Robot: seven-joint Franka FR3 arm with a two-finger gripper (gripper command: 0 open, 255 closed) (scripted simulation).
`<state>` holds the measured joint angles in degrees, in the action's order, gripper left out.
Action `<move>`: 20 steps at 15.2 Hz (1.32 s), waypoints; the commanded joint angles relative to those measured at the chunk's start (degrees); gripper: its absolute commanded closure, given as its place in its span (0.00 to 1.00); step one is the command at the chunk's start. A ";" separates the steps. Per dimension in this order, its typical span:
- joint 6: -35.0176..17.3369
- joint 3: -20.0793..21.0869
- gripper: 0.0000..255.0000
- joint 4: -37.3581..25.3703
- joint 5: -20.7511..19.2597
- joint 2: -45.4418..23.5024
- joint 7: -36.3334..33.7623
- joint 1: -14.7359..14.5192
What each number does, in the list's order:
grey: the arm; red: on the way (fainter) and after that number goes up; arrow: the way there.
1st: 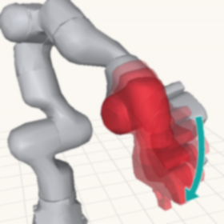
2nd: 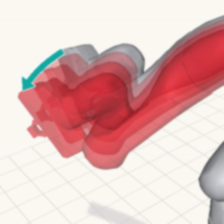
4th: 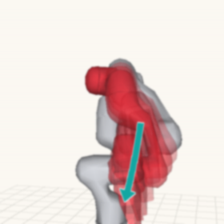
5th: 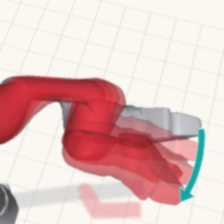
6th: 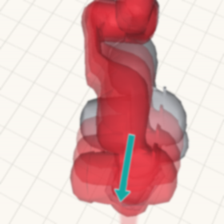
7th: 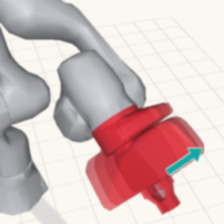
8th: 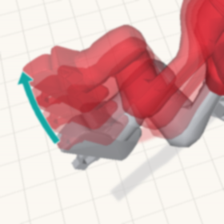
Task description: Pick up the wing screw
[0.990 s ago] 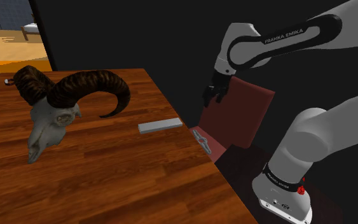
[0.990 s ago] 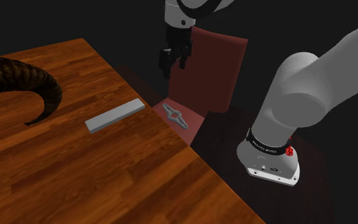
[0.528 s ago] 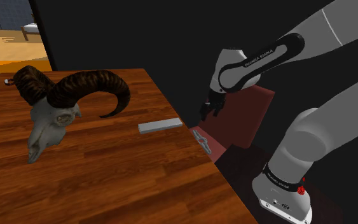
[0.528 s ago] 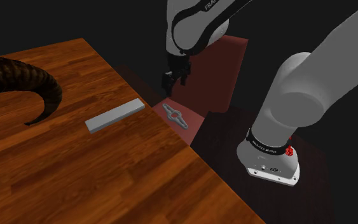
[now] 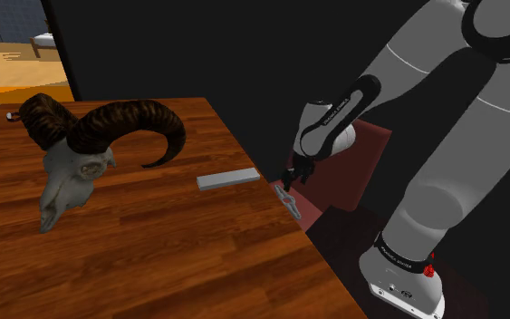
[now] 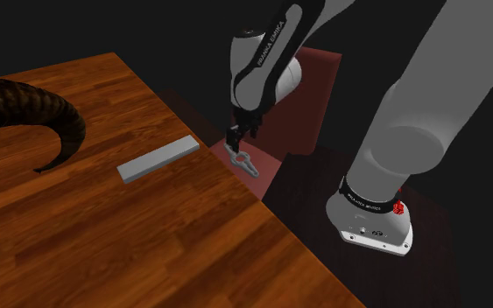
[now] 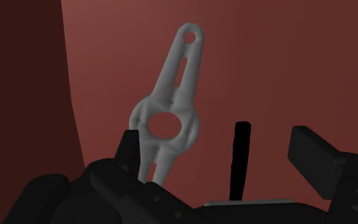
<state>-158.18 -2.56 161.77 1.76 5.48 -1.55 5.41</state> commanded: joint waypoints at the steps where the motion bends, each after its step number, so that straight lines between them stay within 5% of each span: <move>1: -5.28 -0.26 0.00 -0.11 0.29 -5.76 0.36 0.19; 5: -13.44 -0.18 0.00 -2.55 1.78 -17.27 1.95 1.27; 15: -20.34 2.03 0.00 -4.95 3.07 -26.58 3.03 3.25; 16: -20.42 2.04 1.00 -4.85 3.08 -26.56 3.01 3.22; 20: -20.34 2.03 1.00 -4.85 3.07 -26.48 3.02 3.22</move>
<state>-178.47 -0.53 156.99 4.83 -20.79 1.47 8.63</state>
